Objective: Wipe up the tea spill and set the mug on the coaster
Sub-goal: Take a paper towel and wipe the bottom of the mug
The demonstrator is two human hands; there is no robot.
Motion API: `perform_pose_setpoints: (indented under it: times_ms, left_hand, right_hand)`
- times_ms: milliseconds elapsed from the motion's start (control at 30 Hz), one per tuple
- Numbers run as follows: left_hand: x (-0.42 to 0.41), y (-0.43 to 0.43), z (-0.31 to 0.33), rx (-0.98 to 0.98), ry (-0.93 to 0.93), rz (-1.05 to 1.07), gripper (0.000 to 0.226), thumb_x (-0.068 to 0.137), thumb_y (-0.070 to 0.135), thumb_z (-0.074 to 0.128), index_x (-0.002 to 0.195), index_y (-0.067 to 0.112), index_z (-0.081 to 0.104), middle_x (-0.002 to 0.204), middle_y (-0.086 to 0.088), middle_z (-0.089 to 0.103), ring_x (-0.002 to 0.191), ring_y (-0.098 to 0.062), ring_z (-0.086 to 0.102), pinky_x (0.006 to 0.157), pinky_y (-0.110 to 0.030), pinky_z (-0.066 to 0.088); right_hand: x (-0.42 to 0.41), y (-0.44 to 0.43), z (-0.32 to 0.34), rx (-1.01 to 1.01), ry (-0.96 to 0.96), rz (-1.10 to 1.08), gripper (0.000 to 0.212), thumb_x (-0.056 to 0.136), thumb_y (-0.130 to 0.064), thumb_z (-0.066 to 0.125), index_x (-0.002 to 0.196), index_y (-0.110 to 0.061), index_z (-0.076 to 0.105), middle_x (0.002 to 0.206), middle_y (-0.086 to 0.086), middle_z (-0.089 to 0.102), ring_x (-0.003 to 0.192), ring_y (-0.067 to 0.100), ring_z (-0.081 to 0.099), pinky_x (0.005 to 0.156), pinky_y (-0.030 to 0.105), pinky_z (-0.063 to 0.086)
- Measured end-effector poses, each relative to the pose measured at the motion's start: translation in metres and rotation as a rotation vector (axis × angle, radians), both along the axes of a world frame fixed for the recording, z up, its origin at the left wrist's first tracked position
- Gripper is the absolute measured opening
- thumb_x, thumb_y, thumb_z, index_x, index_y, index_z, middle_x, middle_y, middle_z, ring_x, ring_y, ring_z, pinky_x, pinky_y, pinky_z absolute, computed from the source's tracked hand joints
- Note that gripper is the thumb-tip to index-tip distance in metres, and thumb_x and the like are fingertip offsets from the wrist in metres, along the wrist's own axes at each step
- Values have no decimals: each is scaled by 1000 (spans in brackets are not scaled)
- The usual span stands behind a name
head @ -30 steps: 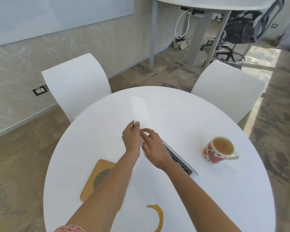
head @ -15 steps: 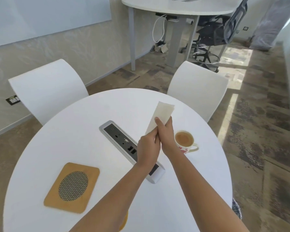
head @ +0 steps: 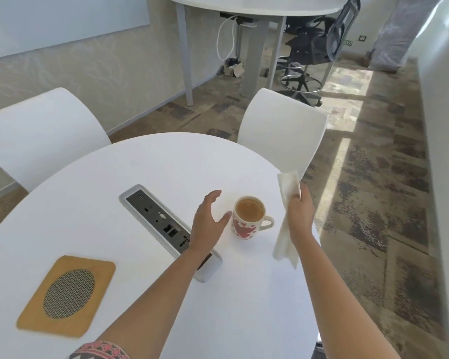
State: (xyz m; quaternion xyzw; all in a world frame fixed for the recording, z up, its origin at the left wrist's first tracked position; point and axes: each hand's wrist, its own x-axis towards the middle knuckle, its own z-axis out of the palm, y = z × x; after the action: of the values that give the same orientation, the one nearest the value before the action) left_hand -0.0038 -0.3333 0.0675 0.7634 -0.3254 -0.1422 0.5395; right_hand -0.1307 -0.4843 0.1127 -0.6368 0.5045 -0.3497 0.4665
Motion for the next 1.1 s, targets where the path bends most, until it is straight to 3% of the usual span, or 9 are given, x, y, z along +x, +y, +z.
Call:
perform_pose_setpoints:
  times_ms: [133,233,333,433,567,733,867,1000,1100]
  left_hand:
    - [-1,-19,-25,110,107,-188,99,62,29,85,141,29,26,147,9,34,135,-11,31,111,-32,28]
    - [-4,-32,-38,130,152,-254,108,52,35,89,138,40,24,146,12,34,135,-9,31,110,-31,29]
    - [-7,-43,-49,66,217,-303,107,51,30,90,131,53,22,135,14,41,121,-3,46,100,-19,41]
    - [-10,-51,-57,11,301,-284,112,50,19,90,133,49,21,129,18,44,116,-15,55,97,-44,49]
    - [-11,-58,-62,10,303,-240,107,51,16,90,132,41,25,125,18,50,120,-10,50,99,-49,47]
    - [-13,-60,-62,15,217,-170,91,51,23,90,123,41,37,118,27,54,112,3,53,88,-15,44]
    - [-15,-59,-56,4,187,-132,87,51,25,89,119,46,39,116,29,55,109,4,54,84,-8,43]
    - [-16,-57,-48,-5,185,-109,85,51,21,89,116,48,41,114,29,57,108,4,55,82,-7,44]
    - [-17,-56,-33,-23,160,-94,85,51,19,89,117,47,42,113,29,58,107,5,55,81,-6,43]
  right_hand:
    - [-25,-17,-22,-6,245,89,45,84,-34,37,122,-20,55,117,4,63,108,26,53,84,34,39]
    - [-35,-24,-42,-43,377,146,41,92,-31,51,131,-20,51,126,9,61,115,30,53,89,34,40]
    - [-38,-26,-59,-26,448,180,40,91,-23,54,132,-21,51,126,12,60,115,31,54,91,34,41]
    - [-36,-26,-71,16,446,182,36,91,-17,54,126,-20,56,120,12,63,112,31,56,90,34,42]
    - [-32,-27,-85,96,359,154,30,90,-13,52,115,-24,64,108,7,69,102,28,59,81,31,43]
    - [-29,-28,-98,309,183,100,44,82,0,43,83,-31,73,95,-6,73,92,17,61,70,20,44]
    - [-30,-27,-102,516,-26,44,32,77,0,59,74,-25,78,83,2,74,90,23,65,80,33,50]
    - [-34,-23,-106,577,-124,122,15,84,-17,67,95,-22,77,105,5,73,102,21,66,93,38,51]
    - [-36,-19,-102,726,-168,243,34,82,-49,66,98,-20,75,104,3,75,97,18,70,85,33,54]
